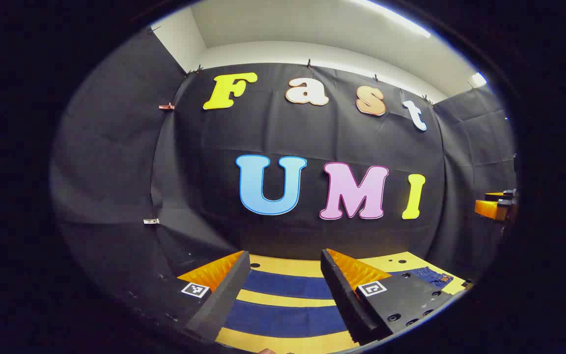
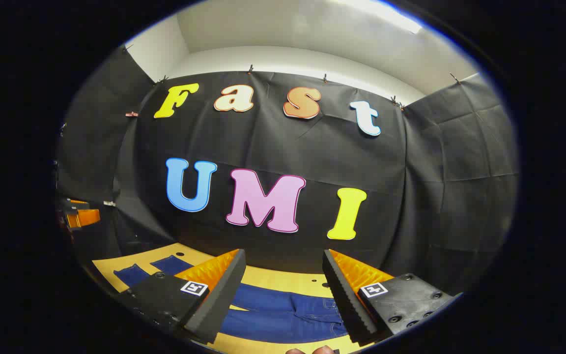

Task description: Grasp the waist and the cuffs of the jeans and fold them to make the two legs overlap; first hold the waist and fold one-third of the jeans toward the cuffs, then hold the cuffs and fold the remaining one-third in the same direction to finish folding.

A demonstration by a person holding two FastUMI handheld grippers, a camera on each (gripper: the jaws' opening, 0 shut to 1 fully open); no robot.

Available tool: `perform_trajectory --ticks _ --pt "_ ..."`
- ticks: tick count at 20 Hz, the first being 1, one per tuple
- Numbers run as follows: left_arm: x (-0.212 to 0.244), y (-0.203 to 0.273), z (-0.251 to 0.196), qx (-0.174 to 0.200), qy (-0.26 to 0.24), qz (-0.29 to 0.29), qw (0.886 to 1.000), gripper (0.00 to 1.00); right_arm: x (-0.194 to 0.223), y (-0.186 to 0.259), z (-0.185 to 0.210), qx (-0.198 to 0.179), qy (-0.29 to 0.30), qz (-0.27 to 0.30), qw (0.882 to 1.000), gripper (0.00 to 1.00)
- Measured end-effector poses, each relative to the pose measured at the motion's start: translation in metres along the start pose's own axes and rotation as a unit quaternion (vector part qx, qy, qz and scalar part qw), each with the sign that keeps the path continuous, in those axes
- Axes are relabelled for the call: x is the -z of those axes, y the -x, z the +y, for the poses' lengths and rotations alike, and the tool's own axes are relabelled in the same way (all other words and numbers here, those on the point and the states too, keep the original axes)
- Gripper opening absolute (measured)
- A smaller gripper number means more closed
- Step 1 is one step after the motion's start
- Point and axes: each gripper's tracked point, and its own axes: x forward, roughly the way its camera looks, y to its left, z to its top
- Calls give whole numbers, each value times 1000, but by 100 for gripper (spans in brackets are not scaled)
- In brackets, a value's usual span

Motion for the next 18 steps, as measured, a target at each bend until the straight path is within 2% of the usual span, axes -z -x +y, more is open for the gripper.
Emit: perform_trajectory --ticks 6,18 --pt "5 -3 9 1 9 7 1000 95 2 -6 -9 7 9 2 1000 96" --pt "2 -19 -14 29 8 0 1000 94 6 -8 -29 30 12 9 999 95"
